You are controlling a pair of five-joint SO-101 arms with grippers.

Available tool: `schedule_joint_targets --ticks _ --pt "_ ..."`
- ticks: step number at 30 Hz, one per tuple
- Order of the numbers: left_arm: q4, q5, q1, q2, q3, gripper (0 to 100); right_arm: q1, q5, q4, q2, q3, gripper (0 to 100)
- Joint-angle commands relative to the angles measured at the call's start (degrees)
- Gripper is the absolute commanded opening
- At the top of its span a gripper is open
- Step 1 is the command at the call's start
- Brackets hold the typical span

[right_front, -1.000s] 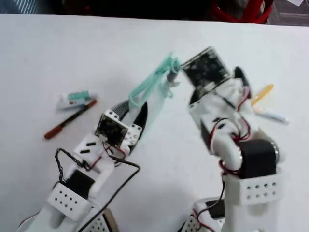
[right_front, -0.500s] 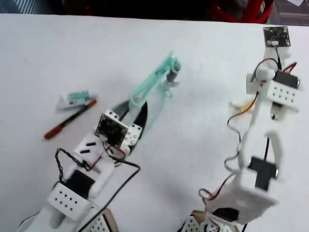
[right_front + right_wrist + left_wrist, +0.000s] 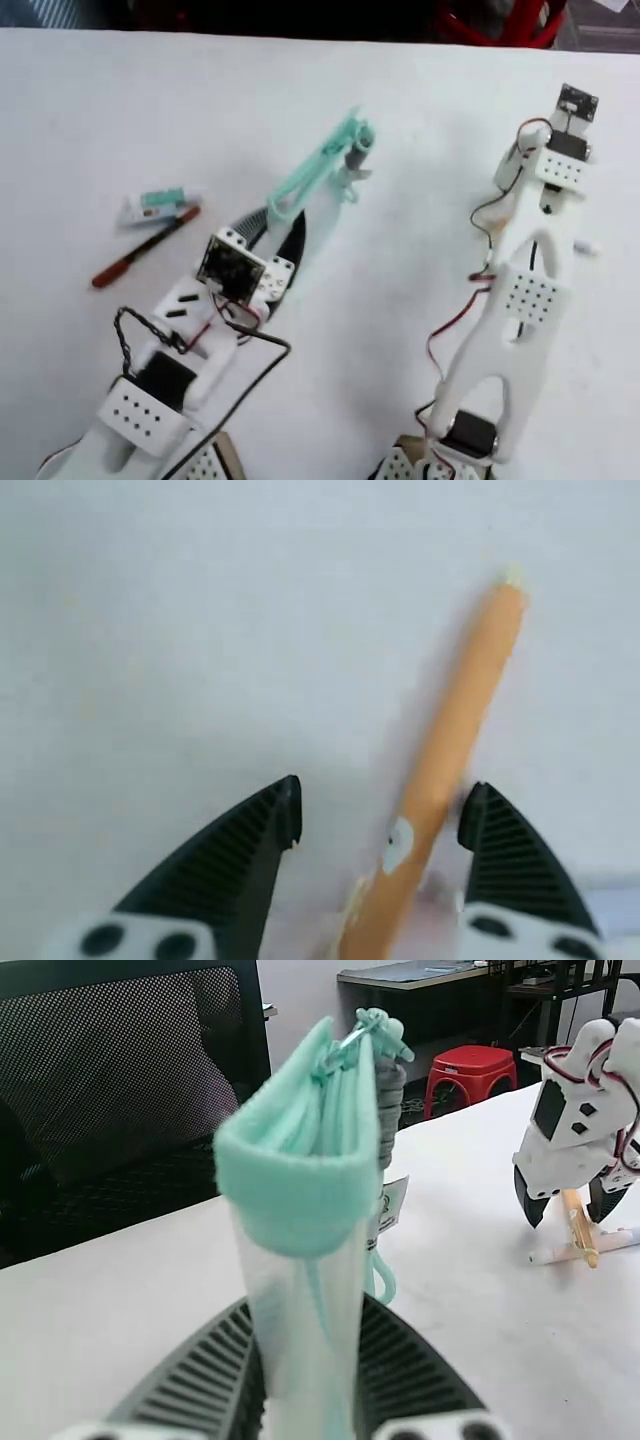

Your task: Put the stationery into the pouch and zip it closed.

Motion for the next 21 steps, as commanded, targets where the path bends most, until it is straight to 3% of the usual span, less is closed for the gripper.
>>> schedule_joint_targets --ticks 1,6,8,21 --pt "-1.14 0.00 -0.92 -0.48 0.00 5 0.31 -0.53 2.15 4.97 -12.48 22.1" --pt "-1.14 0.00 -0.92 -0.48 0.00 5 0.13 -0.44 5.14 10.68 -23.82 0.6" --pt "-1.14 0.00 -0.92 -0.48 0.00 5 -0.13 -0.44 7.96 11.30 -28.31 4.4" --pt "-1.14 -0.09 -0.92 -0.48 0.00 5 -2.33 2.64 19.30 -11.30 -27.87 1.8"
